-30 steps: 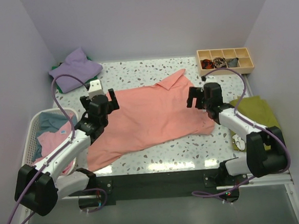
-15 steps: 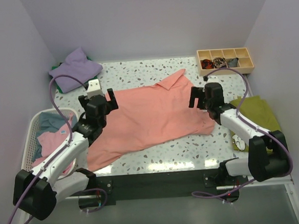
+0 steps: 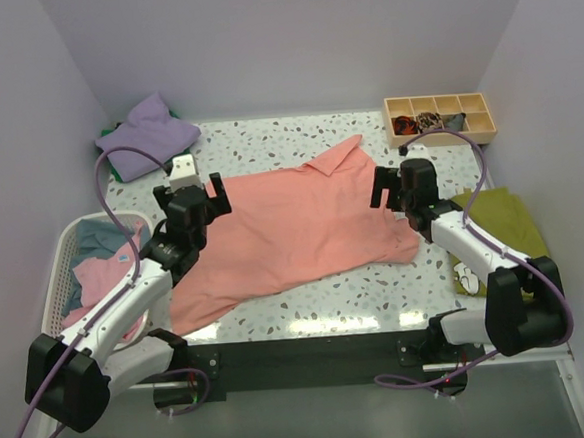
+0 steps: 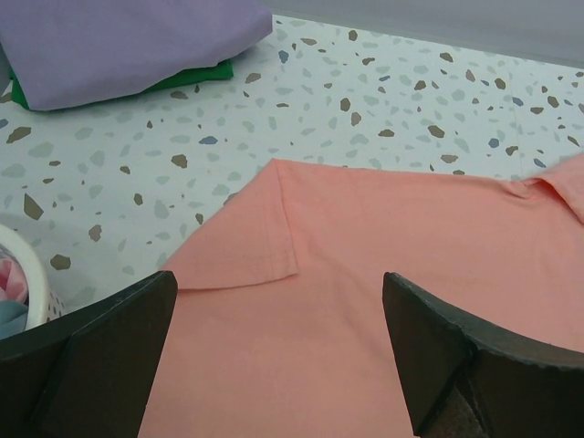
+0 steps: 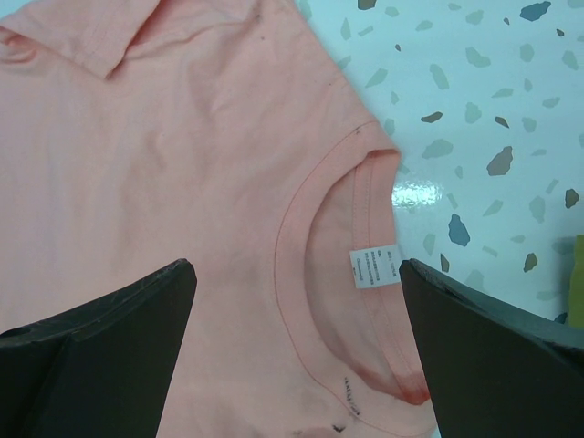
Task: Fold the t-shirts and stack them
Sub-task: Flatten out the tshirt
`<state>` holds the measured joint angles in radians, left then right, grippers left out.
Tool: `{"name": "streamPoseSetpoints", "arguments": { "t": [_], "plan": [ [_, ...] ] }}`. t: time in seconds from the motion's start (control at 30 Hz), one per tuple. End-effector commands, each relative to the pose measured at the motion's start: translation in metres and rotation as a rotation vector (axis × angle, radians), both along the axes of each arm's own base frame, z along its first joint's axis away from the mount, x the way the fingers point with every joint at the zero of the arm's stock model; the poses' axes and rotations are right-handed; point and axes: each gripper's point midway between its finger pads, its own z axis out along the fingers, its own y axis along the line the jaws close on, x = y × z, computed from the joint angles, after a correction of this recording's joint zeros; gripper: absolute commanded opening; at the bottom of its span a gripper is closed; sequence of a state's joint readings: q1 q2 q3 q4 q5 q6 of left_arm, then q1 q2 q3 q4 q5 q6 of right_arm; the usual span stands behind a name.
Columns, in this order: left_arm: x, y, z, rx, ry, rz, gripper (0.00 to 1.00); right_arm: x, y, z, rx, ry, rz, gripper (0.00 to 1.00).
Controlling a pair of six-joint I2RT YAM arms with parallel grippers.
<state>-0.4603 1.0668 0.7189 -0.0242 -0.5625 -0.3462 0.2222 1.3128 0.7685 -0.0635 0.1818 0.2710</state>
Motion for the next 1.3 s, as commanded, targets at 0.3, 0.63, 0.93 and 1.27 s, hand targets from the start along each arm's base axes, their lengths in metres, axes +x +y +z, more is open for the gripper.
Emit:
{"name": "streamPoseSetpoints", "arguments": {
  "t": [0.3, 0.63, 0.93, 1.27],
  "plan": [
    [0.007, 0.002, 0.022, 0.005, -0.066, 0.005, 1.0, 0.009, -0.003, 0.028, -0.008, -0.084, -0.013, 0.99],
    [0.007, 0.003, 0.024, 0.011, -0.068, 0.004, 1.0, 0.009, -0.003, 0.028, -0.013, -0.08, -0.01, 0.99],
    [0.006, 0.006, 0.025, 0.019, -0.084, 0.018, 1.0, 0.013, -0.002, 0.027, -0.017, -0.091, -0.001, 0.99],
    [0.009, 0.0, 0.024, -0.017, -0.059, 0.013, 1.0, 0.01, -0.004, 0.024, -0.025, -0.049, -0.014, 0.99]
  ]
}}
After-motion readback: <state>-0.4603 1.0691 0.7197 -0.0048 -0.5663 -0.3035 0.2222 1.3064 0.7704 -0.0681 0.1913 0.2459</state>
